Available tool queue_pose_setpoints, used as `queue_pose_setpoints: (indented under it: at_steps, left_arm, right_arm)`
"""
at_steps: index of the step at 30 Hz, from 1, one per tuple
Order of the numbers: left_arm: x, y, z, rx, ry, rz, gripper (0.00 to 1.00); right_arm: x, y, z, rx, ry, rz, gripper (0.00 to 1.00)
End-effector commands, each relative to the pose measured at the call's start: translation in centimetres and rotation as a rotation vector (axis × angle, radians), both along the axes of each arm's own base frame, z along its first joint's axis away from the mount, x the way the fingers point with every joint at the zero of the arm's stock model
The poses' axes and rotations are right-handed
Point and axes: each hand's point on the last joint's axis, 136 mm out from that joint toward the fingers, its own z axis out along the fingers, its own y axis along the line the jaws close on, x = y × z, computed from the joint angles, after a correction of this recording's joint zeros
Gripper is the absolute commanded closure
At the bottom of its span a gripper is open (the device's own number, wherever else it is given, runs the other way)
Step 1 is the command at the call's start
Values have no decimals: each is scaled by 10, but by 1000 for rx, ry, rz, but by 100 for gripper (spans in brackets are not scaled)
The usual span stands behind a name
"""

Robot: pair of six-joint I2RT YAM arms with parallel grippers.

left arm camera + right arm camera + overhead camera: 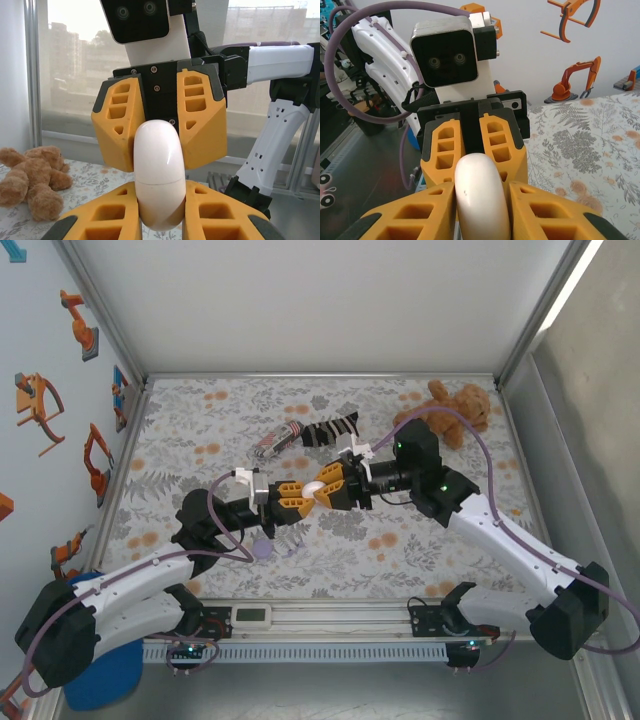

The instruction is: Insert the wireless bluetooth earbuds into the charging case

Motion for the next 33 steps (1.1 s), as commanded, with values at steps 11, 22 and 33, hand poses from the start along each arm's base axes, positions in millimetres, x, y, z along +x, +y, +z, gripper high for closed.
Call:
queue_pose_setpoints:
  at_steps: [11,22,33]
  left_arm:
    - [8,2,16,-49,-18,50,82]
    - [20,9,-4,7,7,150,50]
    - [29,37,-24,90,40,329,21]
  right_arm:
    - [-11,-1,15,30,-23,28,80]
    - [21,-8,4,-25,29,-160,82]
    - [83,-34,-57,-137,274,-416,82]
